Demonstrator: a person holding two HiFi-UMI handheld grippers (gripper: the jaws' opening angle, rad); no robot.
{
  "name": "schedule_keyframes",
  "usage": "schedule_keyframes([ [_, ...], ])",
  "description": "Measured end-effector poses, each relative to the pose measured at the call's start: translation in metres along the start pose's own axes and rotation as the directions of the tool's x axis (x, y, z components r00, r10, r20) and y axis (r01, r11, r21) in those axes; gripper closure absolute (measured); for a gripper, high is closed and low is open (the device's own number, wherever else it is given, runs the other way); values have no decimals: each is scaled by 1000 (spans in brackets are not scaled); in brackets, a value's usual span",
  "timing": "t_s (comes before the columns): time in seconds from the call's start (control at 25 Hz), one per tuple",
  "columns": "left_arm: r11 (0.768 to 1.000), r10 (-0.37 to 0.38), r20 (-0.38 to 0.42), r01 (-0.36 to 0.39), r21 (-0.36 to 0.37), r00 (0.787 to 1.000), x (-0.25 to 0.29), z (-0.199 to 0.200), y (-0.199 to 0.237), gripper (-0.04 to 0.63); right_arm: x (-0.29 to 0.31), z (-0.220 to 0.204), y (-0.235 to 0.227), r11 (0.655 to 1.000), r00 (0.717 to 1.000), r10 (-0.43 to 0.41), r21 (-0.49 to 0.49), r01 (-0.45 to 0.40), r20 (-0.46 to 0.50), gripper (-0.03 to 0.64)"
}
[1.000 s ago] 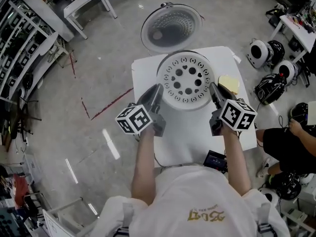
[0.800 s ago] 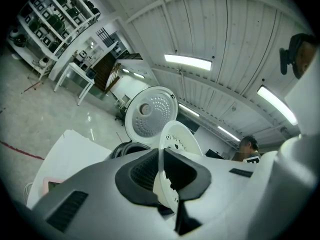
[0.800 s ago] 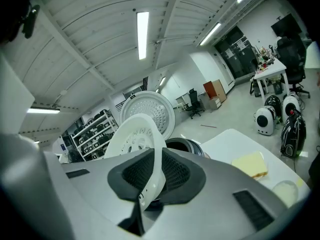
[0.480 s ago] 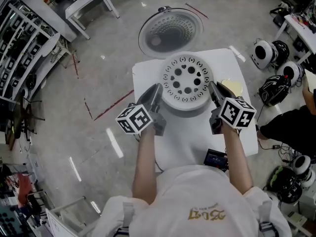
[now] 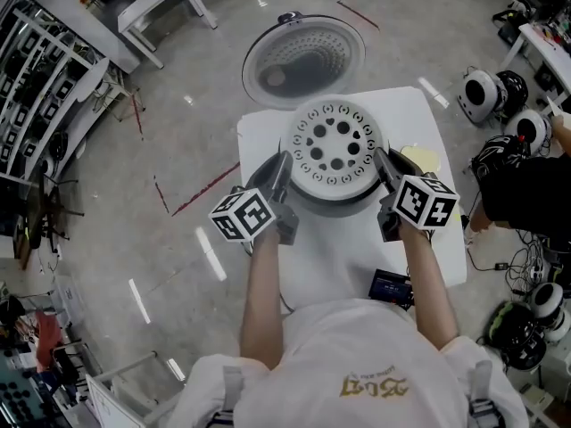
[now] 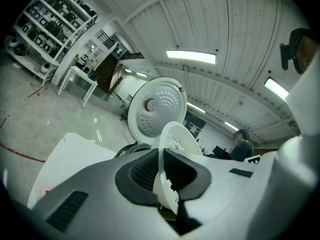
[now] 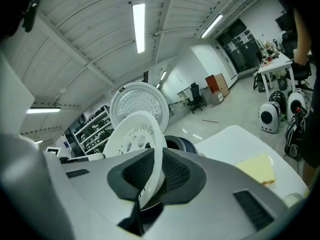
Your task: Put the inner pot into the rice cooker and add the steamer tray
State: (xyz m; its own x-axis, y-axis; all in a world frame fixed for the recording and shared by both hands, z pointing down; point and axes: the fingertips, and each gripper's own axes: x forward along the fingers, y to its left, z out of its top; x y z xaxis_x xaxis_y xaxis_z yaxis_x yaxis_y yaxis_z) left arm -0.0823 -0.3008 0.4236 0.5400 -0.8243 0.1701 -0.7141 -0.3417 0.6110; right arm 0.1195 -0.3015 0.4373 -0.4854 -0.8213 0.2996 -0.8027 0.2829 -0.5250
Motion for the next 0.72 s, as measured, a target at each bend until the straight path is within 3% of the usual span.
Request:
schedule_keyframes([
  [0.16,1000,22,-4,-22,13,1000,11,-8,5,545,8,-3,-12,1000,1000,10,-18,-10,-17,552],
  [0.36,999,40,-16,-39,34,999,-60,-25,-28,540,-61,-29,28,997,999,3,-76,-5,-37,537],
  [0.48,996,49,-17,-47,75,999,-86,-33,-40,534,-87,-42,44,992,999,-4,-125,-1,-45,526],
  [0.72,981,101,-44,-92,170,994,-85,-38,-27,517,-80,-39,54,979,999,-6,-202,-3,-43,517],
])
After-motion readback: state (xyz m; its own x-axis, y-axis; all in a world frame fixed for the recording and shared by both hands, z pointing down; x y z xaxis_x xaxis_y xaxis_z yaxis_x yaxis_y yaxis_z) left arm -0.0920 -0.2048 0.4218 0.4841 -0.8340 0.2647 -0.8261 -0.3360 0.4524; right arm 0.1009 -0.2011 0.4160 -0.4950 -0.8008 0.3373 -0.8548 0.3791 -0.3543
